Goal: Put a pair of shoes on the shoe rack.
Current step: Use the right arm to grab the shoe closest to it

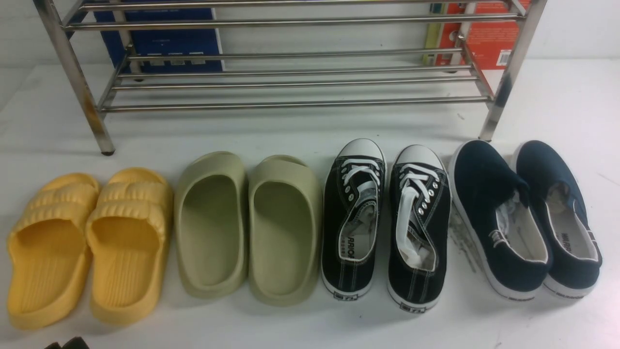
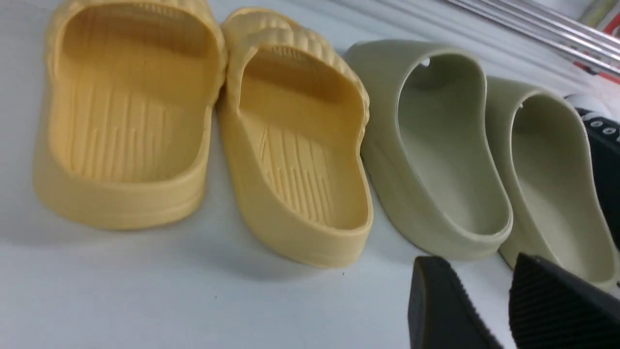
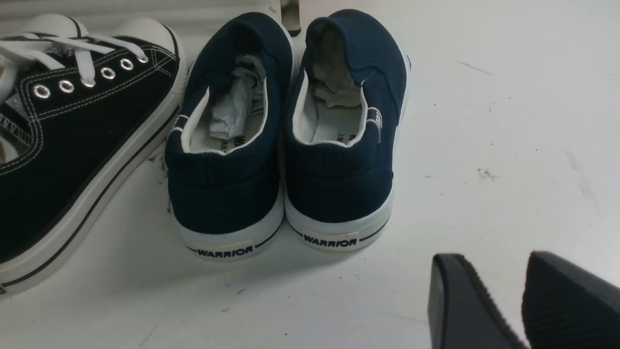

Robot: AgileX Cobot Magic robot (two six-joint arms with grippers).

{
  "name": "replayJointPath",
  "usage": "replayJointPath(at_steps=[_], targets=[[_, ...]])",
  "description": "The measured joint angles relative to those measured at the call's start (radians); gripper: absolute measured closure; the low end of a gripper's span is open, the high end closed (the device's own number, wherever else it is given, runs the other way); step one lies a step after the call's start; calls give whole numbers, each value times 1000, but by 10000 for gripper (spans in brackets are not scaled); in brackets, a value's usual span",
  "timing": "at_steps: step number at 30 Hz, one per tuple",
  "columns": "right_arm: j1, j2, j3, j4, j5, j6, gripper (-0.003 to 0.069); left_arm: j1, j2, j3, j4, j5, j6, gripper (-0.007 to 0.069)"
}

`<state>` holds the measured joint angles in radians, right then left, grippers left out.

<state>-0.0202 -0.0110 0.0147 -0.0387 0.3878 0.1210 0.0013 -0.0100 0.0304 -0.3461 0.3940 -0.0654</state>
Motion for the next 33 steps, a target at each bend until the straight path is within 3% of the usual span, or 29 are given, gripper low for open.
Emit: replayJointPath(at_steps=[27, 29, 33], targets=[[0, 0, 0, 1, -3, 1, 420, 0, 0, 0, 1, 15, 0, 386], [0, 0, 1, 39, -17, 26, 420, 0, 0, 0, 1, 15, 0, 386], [0, 0, 11, 270, -122, 166, 420, 0, 0, 0, 1, 15, 0, 386]])
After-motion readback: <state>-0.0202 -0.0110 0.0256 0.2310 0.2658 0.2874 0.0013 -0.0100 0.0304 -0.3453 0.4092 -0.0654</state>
